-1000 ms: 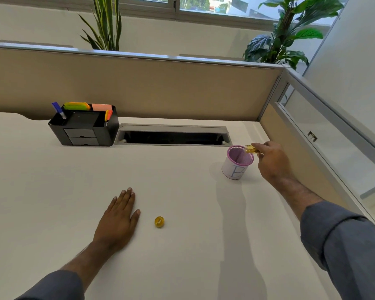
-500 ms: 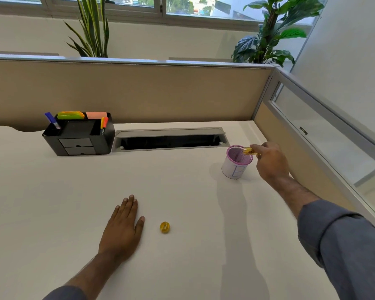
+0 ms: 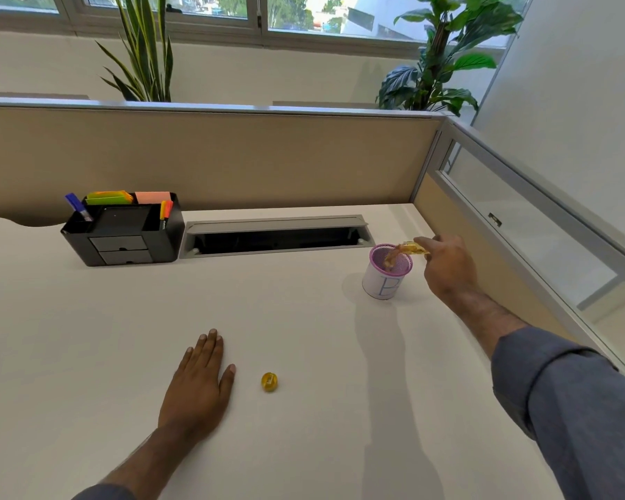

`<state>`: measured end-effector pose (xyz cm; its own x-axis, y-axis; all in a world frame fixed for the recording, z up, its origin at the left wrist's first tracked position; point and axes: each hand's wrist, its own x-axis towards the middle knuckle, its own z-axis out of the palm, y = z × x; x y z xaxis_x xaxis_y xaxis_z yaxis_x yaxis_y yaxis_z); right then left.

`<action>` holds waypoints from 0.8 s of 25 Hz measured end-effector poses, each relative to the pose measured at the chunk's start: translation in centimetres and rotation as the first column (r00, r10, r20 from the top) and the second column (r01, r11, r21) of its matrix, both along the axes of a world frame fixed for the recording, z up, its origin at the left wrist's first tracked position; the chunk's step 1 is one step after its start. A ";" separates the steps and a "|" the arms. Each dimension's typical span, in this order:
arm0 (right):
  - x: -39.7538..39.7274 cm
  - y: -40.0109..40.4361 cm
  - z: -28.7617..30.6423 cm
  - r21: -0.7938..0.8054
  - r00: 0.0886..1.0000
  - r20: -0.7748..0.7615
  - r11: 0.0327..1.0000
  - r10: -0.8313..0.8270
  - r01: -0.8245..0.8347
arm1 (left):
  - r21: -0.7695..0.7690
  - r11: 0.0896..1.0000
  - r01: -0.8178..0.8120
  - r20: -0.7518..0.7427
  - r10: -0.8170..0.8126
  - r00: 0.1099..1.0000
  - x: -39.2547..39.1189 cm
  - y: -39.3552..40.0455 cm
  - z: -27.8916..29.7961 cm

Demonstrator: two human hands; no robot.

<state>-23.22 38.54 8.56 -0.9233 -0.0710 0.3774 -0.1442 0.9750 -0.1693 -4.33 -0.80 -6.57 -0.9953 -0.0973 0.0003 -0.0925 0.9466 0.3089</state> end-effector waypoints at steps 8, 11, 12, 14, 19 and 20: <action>-0.3 0.3 -0.3 -0.017 1.000 0.001 1.000 0.001 -0.001 | 0.015 1.000 -0.006 -0.011 0.006 1.000 0.0 -0.1 -0.2; -0.5 0.3 -0.2 -0.057 1.000 -0.010 0.998 -0.013 0.012 | 0.007 1.000 -0.006 -0.007 0.006 1.000 -0.1 -0.1 -0.4; -0.6 0.3 -0.1 -0.077 1.000 -0.014 0.997 -0.023 0.022 | 0.007 1.000 -0.006 -0.007 0.006 1.000 -0.1 -0.1 -0.4; -0.7 0.2 -0.3 -0.080 1.000 -0.007 0.997 -0.023 0.023 | 0.009 1.000 -0.006 -0.008 0.006 1.000 0.0 -0.1 -0.5; -0.9 0.2 -0.4 -0.047 1.000 -0.014 0.999 -0.021 0.020 | 0.009 1.000 -0.009 -0.001 0.009 1.000 -0.1 -0.2 -0.4; -0.9 0.2 -0.4 -0.027 1.000 -0.021 1.000 -0.015 0.014 | 0.007 1.000 -0.007 0.000 0.007 1.000 -0.1 -0.2 -0.5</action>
<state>-24.14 38.73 8.14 -0.9161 -0.0473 0.3982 -0.1339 0.9721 -0.1925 -4.42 -0.99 -7.04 -0.9945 -0.1046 -0.0004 -0.0994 0.9436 0.3159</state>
